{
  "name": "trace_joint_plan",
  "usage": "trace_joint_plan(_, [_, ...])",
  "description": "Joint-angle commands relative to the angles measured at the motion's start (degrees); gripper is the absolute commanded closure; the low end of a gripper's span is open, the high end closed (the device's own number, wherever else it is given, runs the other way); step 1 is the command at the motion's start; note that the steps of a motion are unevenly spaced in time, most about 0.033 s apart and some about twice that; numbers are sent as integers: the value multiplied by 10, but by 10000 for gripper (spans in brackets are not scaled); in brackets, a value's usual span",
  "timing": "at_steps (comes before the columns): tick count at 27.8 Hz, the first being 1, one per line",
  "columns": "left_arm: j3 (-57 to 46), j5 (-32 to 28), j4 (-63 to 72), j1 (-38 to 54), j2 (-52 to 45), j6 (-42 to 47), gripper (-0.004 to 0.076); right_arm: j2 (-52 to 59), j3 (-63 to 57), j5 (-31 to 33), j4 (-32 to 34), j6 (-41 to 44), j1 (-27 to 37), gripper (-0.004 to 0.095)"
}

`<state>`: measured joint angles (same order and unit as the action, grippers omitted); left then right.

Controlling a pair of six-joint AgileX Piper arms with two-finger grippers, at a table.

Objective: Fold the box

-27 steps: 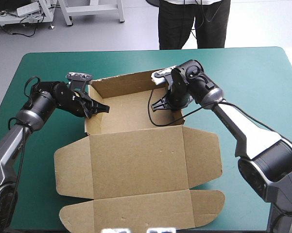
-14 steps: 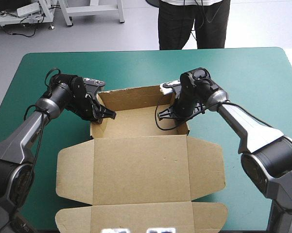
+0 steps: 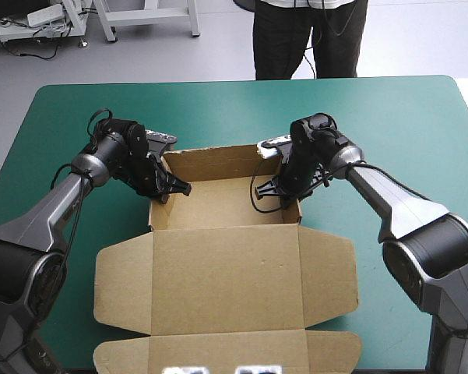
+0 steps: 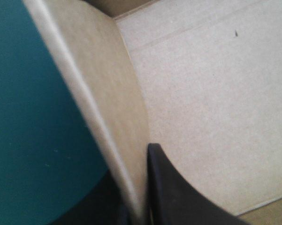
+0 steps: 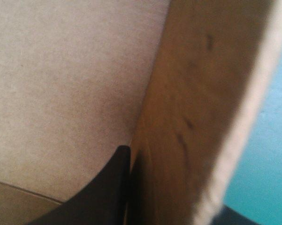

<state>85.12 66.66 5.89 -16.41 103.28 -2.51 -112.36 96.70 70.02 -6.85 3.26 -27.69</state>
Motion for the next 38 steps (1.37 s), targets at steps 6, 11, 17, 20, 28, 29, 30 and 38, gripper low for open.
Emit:
trace_joint_plan(6, [9,-5,27,-4,-13,43,575,27,12,16,-18,-17,5,291])
trace_joint_plan(11, [9,-7,61,-4,-25,46,367,28,12,16,-24,-26,5,291])
trace_joint_plan(17, [9,8,48,-4,-41,47,330,28,12,16,-26,-33,5,291])
trace_joint_plan(20, [9,30,20,-4,-44,47,330,33,12,16,-25,-37,5,291])
trace_joint_plan(28, [9,3,13,-4,-93,44,327,81,13,11,-13,-39,11,291])
trace_joint_plan(29, [9,-2,12,-4,-100,44,327,86,13,11,-11,-39,11,291])
trace_joint_plan(30, [9,-4,12,-4,-106,44,327,92,13,11,-9,-39,13,291])
trace_joint_plan(38, [9,-96,-5,-3,-196,41,327,146,13,11,24,-45,13,291])
